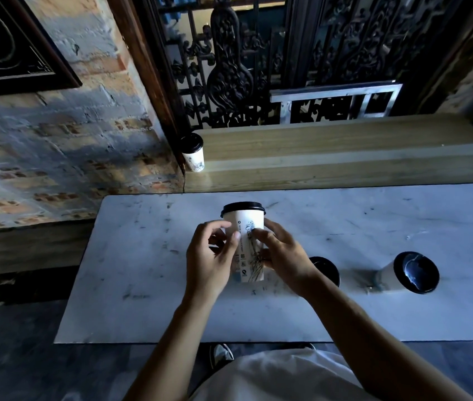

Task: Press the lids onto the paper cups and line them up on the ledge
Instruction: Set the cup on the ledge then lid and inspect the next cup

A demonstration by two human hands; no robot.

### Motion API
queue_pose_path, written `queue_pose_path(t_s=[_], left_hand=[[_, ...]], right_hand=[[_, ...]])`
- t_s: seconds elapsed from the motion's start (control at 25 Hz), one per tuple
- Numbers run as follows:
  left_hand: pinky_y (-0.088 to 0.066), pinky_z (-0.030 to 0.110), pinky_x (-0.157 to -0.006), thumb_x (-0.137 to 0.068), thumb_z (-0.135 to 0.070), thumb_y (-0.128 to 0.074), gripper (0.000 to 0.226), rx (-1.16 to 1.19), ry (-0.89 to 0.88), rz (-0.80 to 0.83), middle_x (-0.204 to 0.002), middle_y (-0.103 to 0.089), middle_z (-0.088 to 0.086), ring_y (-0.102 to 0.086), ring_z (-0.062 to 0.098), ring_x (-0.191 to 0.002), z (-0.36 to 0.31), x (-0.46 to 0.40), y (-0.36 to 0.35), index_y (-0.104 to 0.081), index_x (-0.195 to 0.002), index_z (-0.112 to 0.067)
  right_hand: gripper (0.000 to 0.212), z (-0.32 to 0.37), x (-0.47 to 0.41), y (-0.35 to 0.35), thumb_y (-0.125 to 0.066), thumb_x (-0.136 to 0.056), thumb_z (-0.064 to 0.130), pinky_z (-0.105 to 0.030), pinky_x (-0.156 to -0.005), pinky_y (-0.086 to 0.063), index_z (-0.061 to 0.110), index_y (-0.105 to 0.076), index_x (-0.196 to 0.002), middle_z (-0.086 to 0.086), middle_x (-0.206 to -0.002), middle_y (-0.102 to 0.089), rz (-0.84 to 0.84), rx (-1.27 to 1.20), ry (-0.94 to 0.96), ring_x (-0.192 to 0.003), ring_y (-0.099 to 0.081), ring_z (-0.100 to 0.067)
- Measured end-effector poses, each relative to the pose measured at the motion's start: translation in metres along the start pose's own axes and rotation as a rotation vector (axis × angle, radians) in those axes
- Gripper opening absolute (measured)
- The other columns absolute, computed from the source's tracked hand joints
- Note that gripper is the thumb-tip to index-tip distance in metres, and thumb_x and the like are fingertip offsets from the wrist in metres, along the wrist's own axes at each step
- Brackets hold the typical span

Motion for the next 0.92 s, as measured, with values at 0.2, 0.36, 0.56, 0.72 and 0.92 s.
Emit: queue_pose_path(t_s=[0.2, 0.36, 0.56, 0.72, 0.92], left_hand=[[-0.063, 0.044, -0.076, -0.092, -0.026, -0.074, 0.015, 0.001, 0.024, 0.022, -0.105, -0.072, -0.009, -0.069, 0.003, -0.086, 0.004, 0.002, 0.001, -0.067, -0.105, -0.028], [-0.062, 0.035, -0.077, -0.094, -0.037, -0.069, 0.021, 0.001, 0.088, -0.005, -0.106, -0.075, -0.007, -0.072, 0.005, -0.089, 0.011, 0.004, 0.004, -0.069, -0.111, -0.027], [-0.061, 0.028, -0.083, -0.092, -0.038, -0.070, 0.033, 0.042, 0.124, 0.038, -0.105, -0.077, -0.009, -0.073, 0.004, -0.096, 0.013, 0.006, -0.001, -0.069, -0.121, -0.023], [-0.062, 0.035, -0.083, -0.094, -0.025, -0.067, 0.020, 0.154, 0.170, 0.031, -0.106, -0.077, -0.012, -0.074, 0.007, -0.097, 0.016, 0.007, -0.001, -0.070, -0.112, -0.033], [-0.056, 0.026, -0.080, -0.097, -0.008, -0.063, 0.021, 0.070, 0.118, 0.005, -0.109, -0.074, -0.008, -0.071, 0.004, -0.096, 0.016, 0.008, 0.004, -0.069, -0.109, -0.023]], right_hand=[[0.068, 0.006, 0.004, 0.002, -0.071, -0.082, 0.048, -0.050, -0.089, -0.060, 0.026, -0.051, -0.143, -0.015, -0.115, -0.073, 0.030, 0.033, 0.041, -0.106, -0.073, -0.034], [0.044, 0.010, 0.005, 0.010, -0.048, -0.102, 0.025, -0.044, -0.086, -0.057, 0.029, -0.049, -0.146, -0.007, -0.107, -0.074, 0.033, -0.018, 0.056, -0.093, -0.070, -0.029], [0.060, 0.012, 0.003, 0.013, -0.059, -0.092, 0.007, -0.030, -0.073, -0.059, 0.018, -0.046, -0.149, -0.021, -0.128, -0.059, -0.030, 0.056, 0.075, -0.090, -0.070, -0.025], [0.081, 0.000, 0.000, 0.015, -0.071, -0.077, 0.020, -0.038, -0.089, -0.057, 0.004, -0.042, -0.152, -0.025, -0.135, -0.063, 0.009, 0.004, 0.020, -0.114, -0.070, -0.035], [0.065, 0.003, 0.005, 0.012, -0.081, -0.071, 0.025, -0.050, -0.099, -0.056, 0.014, -0.062, -0.131, -0.027, -0.127, -0.066, 0.082, 0.050, 0.046, -0.116, -0.067, -0.043]])
Point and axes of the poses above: each hand's wrist, its own x-axis away from the middle knuckle, its own y-axis out of the back of the hand, z = x × y, the point moved 9 cm from there along -x, towards the middle knuckle
